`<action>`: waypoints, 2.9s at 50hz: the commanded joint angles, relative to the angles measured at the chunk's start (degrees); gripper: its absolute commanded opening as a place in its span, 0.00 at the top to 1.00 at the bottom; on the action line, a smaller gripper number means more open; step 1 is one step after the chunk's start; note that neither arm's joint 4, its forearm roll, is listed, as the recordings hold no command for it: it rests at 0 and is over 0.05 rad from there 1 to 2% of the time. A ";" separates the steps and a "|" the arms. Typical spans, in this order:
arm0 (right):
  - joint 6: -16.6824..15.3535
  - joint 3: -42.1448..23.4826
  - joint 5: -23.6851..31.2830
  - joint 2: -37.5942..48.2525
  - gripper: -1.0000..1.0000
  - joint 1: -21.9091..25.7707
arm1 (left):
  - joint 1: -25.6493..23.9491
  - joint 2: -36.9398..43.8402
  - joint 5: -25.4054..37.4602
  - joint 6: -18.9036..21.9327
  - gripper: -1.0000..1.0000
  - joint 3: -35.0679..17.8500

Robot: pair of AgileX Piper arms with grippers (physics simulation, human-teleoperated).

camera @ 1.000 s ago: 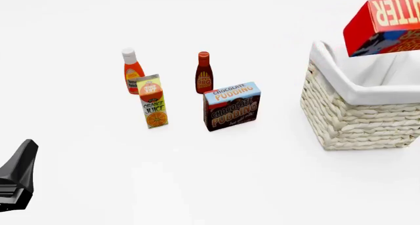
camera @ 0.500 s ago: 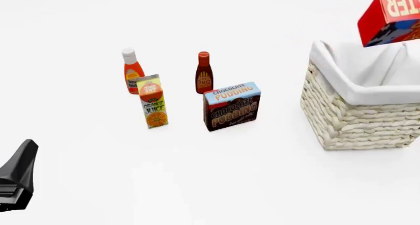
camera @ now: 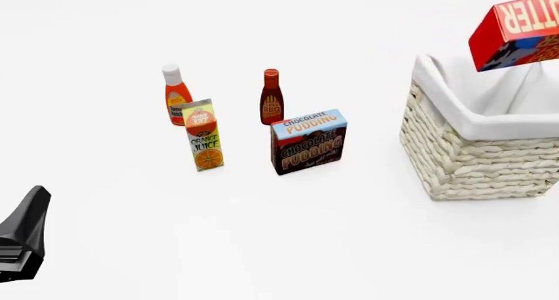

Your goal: Pick the butter and place it in the basket.

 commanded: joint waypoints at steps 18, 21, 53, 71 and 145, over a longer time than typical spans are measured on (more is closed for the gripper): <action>-0.08 -0.18 -2.60 1.89 1.00 -1.53 | 0.00 0.00 0.00 0.00 0.00 0.00; 0.05 -0.16 -2.95 2.36 1.00 -1.71 | 0.00 0.00 0.00 0.00 0.00 0.00; -1.90 -0.86 -5.30 7.33 1.00 -3.98 | 0.00 0.00 0.00 0.00 0.00 0.00; -2.51 0.31 -5.89 7.08 1.00 -4.77 | 0.00 0.00 0.00 0.00 0.00 0.00; -4.06 3.65 -11.21 12.23 1.00 -6.88 | 0.00 0.00 0.00 0.00 0.00 0.00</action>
